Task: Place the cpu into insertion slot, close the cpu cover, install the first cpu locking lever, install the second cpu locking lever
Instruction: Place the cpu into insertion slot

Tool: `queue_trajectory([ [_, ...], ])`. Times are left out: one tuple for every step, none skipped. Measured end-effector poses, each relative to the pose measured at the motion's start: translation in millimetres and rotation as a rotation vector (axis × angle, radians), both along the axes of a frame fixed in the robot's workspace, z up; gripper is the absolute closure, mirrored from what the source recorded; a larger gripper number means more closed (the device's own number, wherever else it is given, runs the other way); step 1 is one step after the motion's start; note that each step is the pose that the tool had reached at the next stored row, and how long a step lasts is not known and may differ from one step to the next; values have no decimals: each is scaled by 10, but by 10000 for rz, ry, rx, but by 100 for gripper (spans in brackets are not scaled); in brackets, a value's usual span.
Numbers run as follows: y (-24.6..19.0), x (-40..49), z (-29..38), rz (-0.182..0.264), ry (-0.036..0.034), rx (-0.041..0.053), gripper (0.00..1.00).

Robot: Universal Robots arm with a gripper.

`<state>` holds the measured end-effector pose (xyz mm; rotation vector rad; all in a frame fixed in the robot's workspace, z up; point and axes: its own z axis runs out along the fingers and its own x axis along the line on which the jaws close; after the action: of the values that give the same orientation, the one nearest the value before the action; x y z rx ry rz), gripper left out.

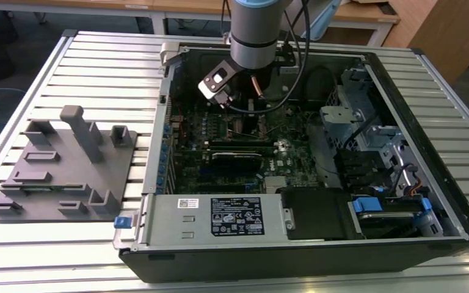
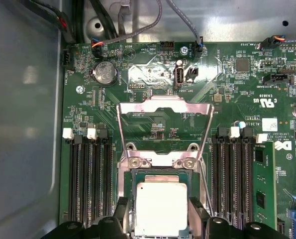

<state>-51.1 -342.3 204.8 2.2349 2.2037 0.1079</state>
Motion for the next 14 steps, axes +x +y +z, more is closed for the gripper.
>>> queue_trajectory([
  [0, 0, 1, 0, 0, 0, 41],
  [0, 0, 2, 1, 0, -1, 43],
  [0, 0, 4, 0, 0, -1, 49],
  [0, 0, 5, 0, 0, 0, 49],
  [0, 0, 6, 0, 0, -1, 55],
  [0, 0, 7, 0, 1, -1, 55],
  [0, 0, 8, 0, 0, -1, 61],
  [0, 0, 9, 0, 0, 0, 67],
  [0, 0, 10, 0, 0, 0, 67],
  [0, 0, 11, 0, 0, -1, 73],
  [0, 0, 12, 0, 0, 0, 79],
  [0, 0, 13, 0, 0, 0, 79],
  [0, 0, 14, 1, 0, 0, 85],
  [0, 0, 16, 0, 0, -1, 85],
])
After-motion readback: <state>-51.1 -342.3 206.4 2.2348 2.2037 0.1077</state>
